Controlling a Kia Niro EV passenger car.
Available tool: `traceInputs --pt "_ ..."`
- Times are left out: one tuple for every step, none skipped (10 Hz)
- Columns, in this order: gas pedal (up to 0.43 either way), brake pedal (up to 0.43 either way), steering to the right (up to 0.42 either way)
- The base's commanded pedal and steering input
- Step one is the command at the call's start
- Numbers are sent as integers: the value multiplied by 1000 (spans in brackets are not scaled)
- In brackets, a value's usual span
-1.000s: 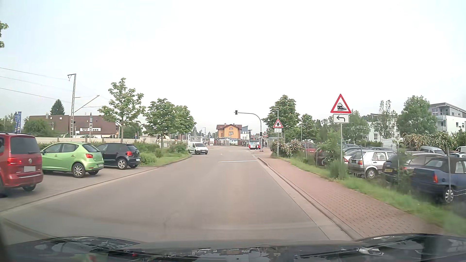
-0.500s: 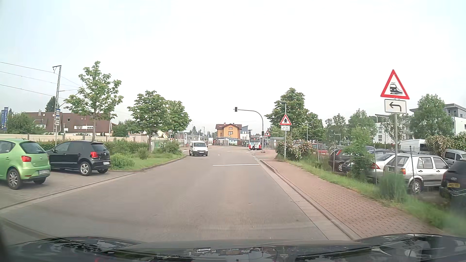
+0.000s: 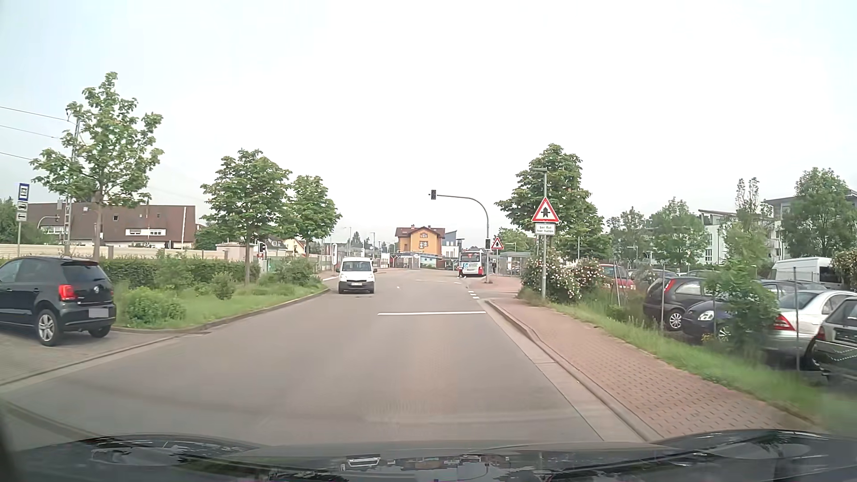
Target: Follow the waypoints while adhering to traffic rules and regulations
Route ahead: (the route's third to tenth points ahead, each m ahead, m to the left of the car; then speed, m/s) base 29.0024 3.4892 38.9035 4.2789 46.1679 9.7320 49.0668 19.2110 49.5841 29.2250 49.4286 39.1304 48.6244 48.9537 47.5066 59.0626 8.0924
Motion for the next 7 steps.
traceInputs --pt "0 0 2" --pt "0 0 2" --pt "0 0 2" --pt "0 0 1" --pt "0 0 1" --pt "0 0 1" --pt "0 0 2"
